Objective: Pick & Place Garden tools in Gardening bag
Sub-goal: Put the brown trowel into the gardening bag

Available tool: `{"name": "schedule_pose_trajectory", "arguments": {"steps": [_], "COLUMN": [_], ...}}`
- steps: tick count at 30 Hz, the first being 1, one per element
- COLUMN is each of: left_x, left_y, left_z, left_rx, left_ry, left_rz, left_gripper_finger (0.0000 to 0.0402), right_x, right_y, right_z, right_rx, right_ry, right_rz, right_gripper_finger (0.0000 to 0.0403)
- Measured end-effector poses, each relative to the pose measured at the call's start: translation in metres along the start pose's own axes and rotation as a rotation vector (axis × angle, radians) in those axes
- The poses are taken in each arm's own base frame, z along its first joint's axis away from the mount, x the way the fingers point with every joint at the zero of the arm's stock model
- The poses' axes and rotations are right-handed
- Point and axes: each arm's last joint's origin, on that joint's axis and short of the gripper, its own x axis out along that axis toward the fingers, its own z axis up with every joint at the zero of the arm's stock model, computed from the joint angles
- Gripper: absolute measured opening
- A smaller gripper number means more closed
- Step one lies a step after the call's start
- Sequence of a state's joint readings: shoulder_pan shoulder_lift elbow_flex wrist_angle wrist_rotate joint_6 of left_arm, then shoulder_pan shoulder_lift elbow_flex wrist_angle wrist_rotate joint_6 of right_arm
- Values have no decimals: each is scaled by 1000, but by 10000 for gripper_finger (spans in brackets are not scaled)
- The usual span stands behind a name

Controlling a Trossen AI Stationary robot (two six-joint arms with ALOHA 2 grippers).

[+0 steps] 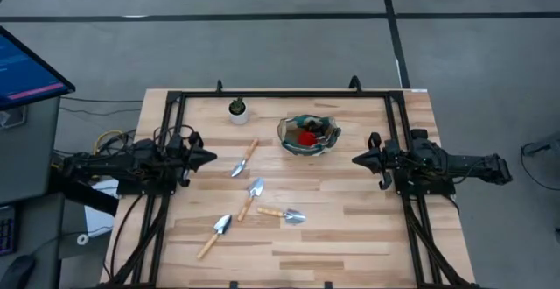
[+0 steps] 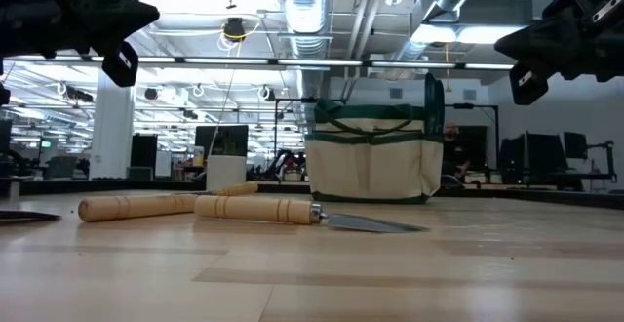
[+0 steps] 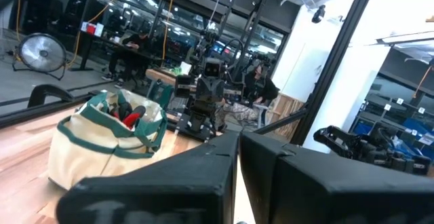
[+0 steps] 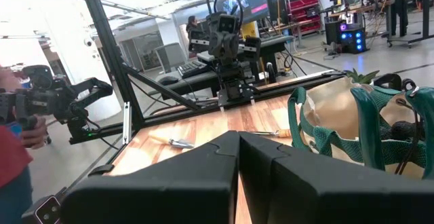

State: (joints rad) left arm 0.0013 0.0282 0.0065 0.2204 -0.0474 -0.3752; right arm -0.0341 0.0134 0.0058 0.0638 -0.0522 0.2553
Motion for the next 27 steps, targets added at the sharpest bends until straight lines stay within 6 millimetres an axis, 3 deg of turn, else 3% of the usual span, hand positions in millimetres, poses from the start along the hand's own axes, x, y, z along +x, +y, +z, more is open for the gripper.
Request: {"name": "schedule_pose_trajectory", "arguments": {"steps": [14, 27], "left_x": [0, 0], "left_y": [-1, 2], "left_z": [3, 7], "left_rx": [-49, -48], "left_ry": [-28, -111], "left_rz": [-5, 115], "left_gripper_finger": [8, 8], "right_x": [0, 0], "right_y": [0, 0], "right_z": [0, 0], "right_rx": [0, 0], "right_ry": [0, 0], "right_rz": [0, -1], "right_gripper_finger": [0, 0]}}
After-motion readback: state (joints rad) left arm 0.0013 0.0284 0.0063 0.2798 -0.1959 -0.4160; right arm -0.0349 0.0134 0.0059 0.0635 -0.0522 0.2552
